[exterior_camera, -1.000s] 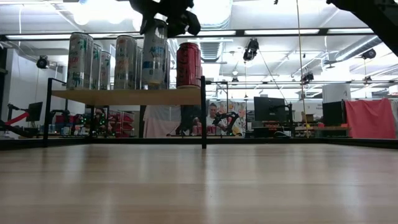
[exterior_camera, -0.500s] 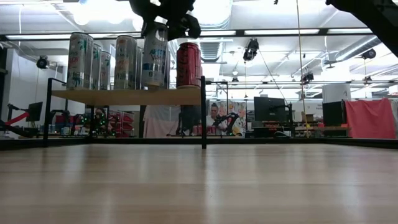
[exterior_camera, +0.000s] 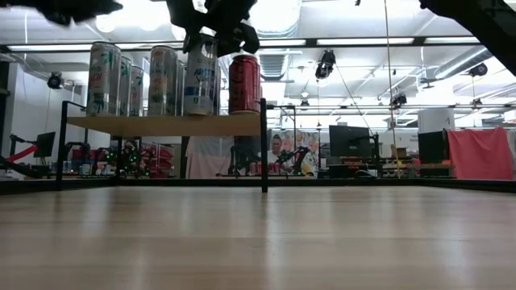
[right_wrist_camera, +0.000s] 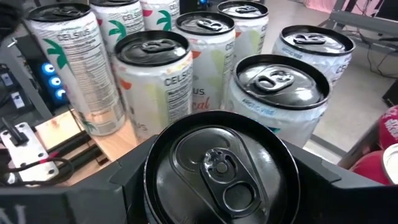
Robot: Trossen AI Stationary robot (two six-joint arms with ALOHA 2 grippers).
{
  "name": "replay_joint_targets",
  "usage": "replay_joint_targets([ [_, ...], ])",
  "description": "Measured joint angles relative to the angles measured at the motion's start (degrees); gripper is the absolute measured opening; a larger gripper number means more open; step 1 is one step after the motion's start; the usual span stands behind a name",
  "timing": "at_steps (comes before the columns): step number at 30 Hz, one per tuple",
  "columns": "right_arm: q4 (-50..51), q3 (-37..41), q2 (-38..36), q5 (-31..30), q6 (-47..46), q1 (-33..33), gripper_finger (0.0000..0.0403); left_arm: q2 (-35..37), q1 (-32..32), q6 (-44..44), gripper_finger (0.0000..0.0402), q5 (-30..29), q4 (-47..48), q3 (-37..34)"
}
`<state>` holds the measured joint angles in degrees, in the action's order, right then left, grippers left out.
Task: Place canned beverage on shelf
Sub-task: Put the white blue soda can on the shelf aligned with the other white blue soda can
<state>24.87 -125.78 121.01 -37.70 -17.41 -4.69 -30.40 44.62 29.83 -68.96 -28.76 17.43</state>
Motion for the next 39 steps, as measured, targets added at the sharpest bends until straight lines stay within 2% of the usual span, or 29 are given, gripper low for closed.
replay_joint_targets([
  [4, 0.4, 0.0, 0.0, 0.0, 0.0, -0.4, 0.0242, -2.3, -4.9, -14.9, 0.0282, 10.9, 0.3, -5.0],
  [8, 0.6, -0.1, 0.0, 0.0, 0.0, -0.5, 0.0242, -6.2, -14.8, -27.2, 0.0245, 21.5, 0.3, -7.7],
  [13, 0.7, -0.1, 0.0, 0.0, -0.1, -0.5, 0.0248, -13.4, -29.2, -32.1, 0.0179, 32.7, -1.9, -7.5],
  [15, 0.8, -0.1, 0.0, 0.0, -0.1, -0.5, 0.0252, -16.3, -33.7, -32.5, 0.0146, 35.2, -3.8, -7.1],
  [19, 1.0, -0.1, 0.0, 0.0, -0.1, -0.5, 0.0252, -22.0, -38.7, -32.5, 0.0078, 35.5, -9.1, -7.1],
  [24, 1.4, -0.1, 0.0, 0.0, -0.2, -0.5, 0.0252, -28.6, -39.9, -30.5, 0.0011, 35.5, -17.4, -7.1],
  [39, 1.4, -0.1, 0.1, 0.1, -0.2, -0.5, 0.0253, -45.8, -43.3, -27.4, 0.0011, 30.6, -40.5, -6.5],
])
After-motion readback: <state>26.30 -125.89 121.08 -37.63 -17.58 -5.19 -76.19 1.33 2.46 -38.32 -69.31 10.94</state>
